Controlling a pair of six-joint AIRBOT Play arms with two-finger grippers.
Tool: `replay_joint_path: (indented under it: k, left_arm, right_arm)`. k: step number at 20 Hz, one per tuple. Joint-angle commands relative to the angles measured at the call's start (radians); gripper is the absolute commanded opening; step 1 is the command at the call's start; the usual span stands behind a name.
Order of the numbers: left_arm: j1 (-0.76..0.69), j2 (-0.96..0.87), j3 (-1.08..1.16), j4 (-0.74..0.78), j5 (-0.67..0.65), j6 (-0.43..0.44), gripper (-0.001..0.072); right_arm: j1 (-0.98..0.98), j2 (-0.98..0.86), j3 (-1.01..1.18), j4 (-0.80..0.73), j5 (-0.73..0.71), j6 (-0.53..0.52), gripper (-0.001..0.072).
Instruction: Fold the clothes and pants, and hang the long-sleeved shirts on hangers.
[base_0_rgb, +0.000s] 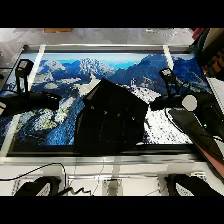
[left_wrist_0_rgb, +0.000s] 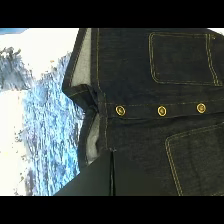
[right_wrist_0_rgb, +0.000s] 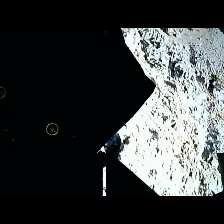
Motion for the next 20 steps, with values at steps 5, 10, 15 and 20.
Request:
replay_joint_path:
  k: [5, 10, 15, 20]
  left_arm:
    - [0.001, 0.001, 0.001, 0.000, 0.000, 0.000, 0.0021]
    - [0.001, 0.001, 0.001, 0.000, 0.000, 0.000, 0.0021]
    - [0.001, 0.001, 0.001, 0.000, 0.000, 0.000, 0.0021]
    - [0.001, -0.002, 0.000, -0.018, 0.012, 0.000, 0.0020]
  right_arm:
    - [0.001, -0.001, 0.000, 0.000, 0.000, 0.000, 0.0040]
    - [0.001, -0.001, 0.000, 0.000, 0.000, 0.000, 0.0040]
    - [0.001, -0.001, 0.000, 0.000, -0.011, 0.000, 0.0040]
    - [0.000, -0.005, 0.001, -0.073, 0.002, -0.006, 0.0040]
